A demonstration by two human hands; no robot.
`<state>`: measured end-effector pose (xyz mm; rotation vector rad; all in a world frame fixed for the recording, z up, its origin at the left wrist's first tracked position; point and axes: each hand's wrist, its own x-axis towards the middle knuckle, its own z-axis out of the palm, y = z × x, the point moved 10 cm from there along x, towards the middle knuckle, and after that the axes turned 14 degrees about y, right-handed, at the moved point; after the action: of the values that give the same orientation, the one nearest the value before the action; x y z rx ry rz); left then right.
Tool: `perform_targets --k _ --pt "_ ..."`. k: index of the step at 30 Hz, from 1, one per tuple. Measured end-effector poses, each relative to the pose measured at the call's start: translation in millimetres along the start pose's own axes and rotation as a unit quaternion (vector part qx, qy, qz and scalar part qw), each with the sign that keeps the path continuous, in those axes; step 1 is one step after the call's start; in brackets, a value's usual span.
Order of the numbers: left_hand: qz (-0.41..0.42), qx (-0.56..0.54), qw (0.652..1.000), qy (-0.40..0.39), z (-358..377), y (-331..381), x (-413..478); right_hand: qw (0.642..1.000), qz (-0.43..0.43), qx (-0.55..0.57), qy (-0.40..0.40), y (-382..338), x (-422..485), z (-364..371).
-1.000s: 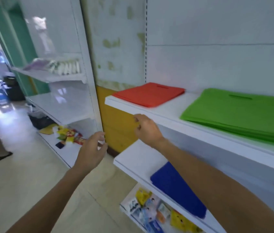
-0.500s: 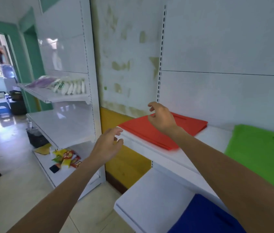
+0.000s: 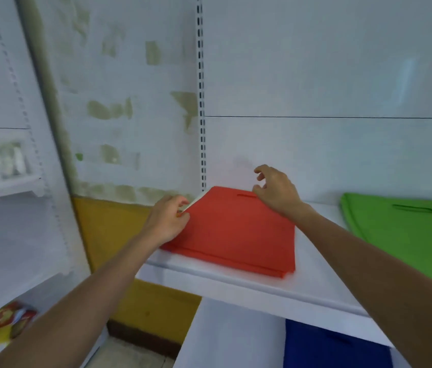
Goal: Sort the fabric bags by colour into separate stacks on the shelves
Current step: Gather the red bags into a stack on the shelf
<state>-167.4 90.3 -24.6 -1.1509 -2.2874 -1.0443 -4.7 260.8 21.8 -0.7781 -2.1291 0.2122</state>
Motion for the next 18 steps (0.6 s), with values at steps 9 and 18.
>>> perform_targets --k 9,18 --pt "0.004 0.091 0.993 -0.070 45 -19 21 0.941 0.304 -0.137 0.053 78 -62 -2" --pt "0.008 -0.045 0.999 0.018 34 -18 26 0.937 0.270 -0.182 0.124 66 -71 -10"
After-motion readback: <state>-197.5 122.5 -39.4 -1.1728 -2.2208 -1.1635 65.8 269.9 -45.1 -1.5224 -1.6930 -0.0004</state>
